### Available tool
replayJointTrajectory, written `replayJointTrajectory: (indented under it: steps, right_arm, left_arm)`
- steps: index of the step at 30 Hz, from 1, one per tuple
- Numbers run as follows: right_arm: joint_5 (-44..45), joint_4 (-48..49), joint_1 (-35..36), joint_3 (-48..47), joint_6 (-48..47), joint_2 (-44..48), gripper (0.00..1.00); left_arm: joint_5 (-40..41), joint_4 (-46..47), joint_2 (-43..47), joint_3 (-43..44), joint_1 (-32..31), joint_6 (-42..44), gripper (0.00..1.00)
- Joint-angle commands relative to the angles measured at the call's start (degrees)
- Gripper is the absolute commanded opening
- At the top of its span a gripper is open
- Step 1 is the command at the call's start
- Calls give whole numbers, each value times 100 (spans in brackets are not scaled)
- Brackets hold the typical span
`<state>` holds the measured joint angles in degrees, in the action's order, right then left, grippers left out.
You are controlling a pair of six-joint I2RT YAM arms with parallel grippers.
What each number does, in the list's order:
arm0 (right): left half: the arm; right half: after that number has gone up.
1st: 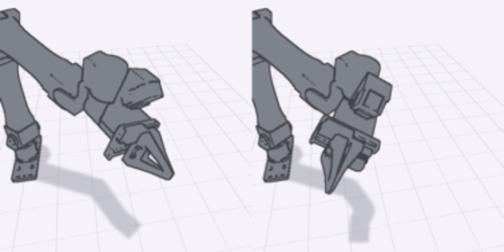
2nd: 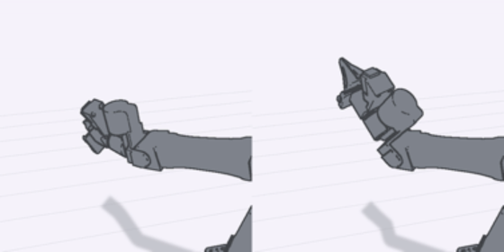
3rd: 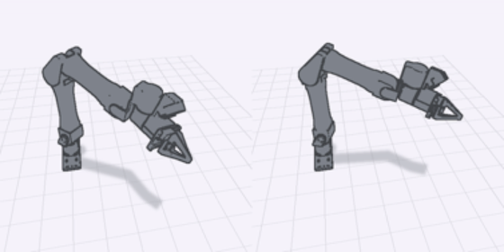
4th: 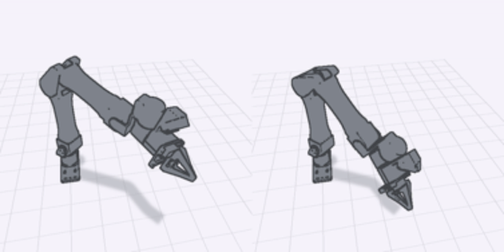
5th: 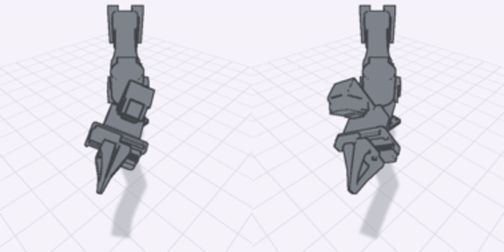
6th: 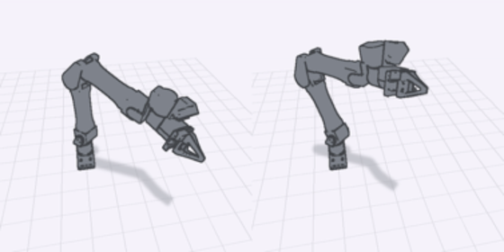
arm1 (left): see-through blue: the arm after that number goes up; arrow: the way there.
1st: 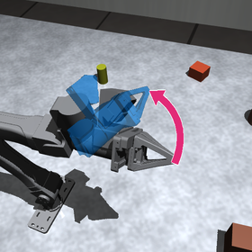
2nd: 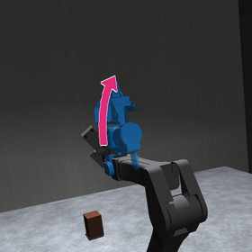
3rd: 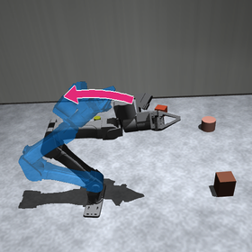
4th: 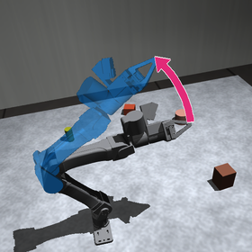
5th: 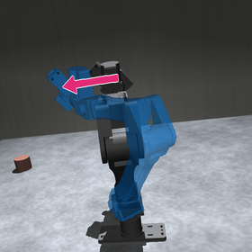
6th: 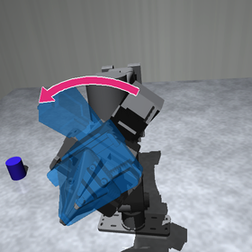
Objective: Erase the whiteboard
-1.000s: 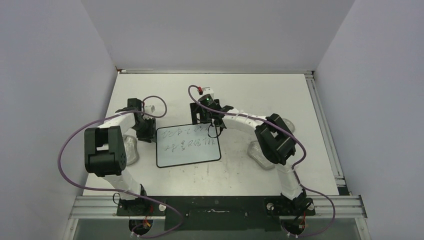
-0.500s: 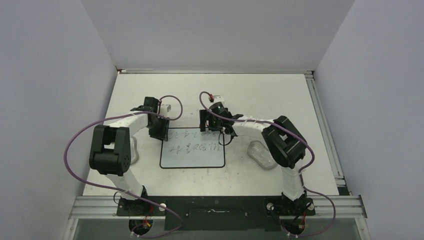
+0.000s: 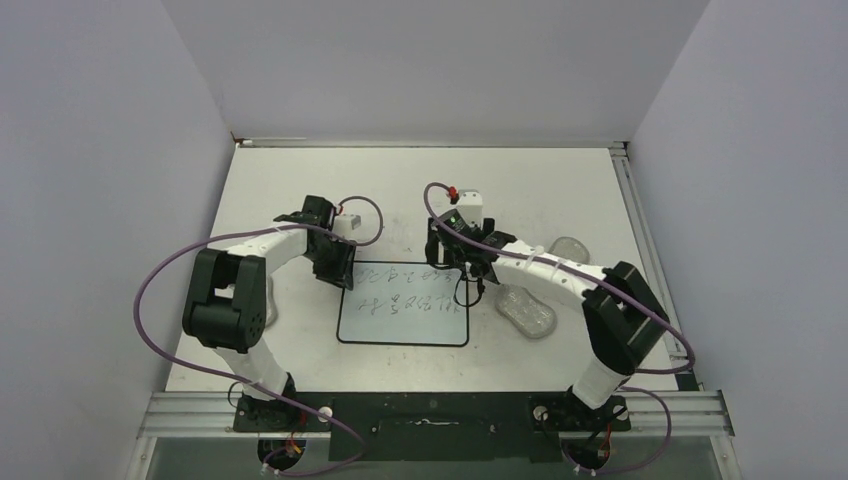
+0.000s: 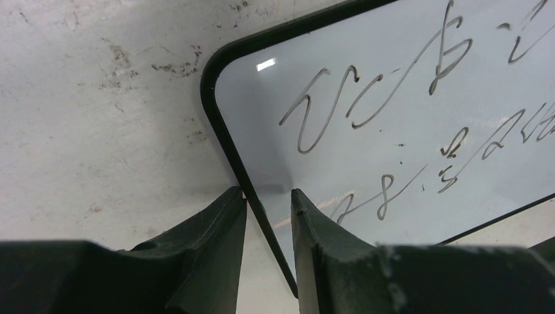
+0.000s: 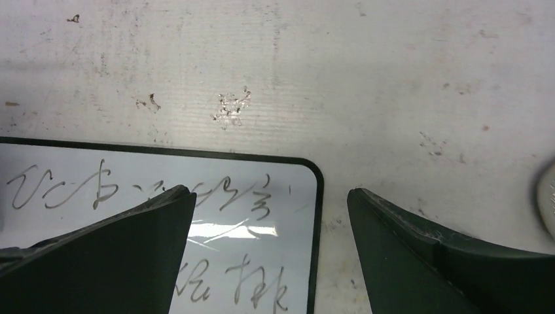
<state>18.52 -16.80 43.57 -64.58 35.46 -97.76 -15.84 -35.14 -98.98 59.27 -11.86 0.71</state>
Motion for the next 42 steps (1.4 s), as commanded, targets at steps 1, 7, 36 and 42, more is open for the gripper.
replayJointTrajectory:
  steps: [1, 7, 36, 42]
  right_arm:
    - [1264, -1551, 195, -122, 866, 757, 90]
    - [1154, -2209, 57, 783, 1726, 1391, 90]
    - [224, -794, -633, 1813, 1103, 794, 45]
    - [71, -851, -627, 1638, 1011, 930, 5]
  left_arm:
    - [-201, -288, 378, 272, 19, 99, 30]
    - [-147, -212, 280, 354, 177, 156, 30]
    - [-140, -116, 122, 236, 597, 229, 30]
    - [-69, -94, 80, 199, 597, 215, 30]
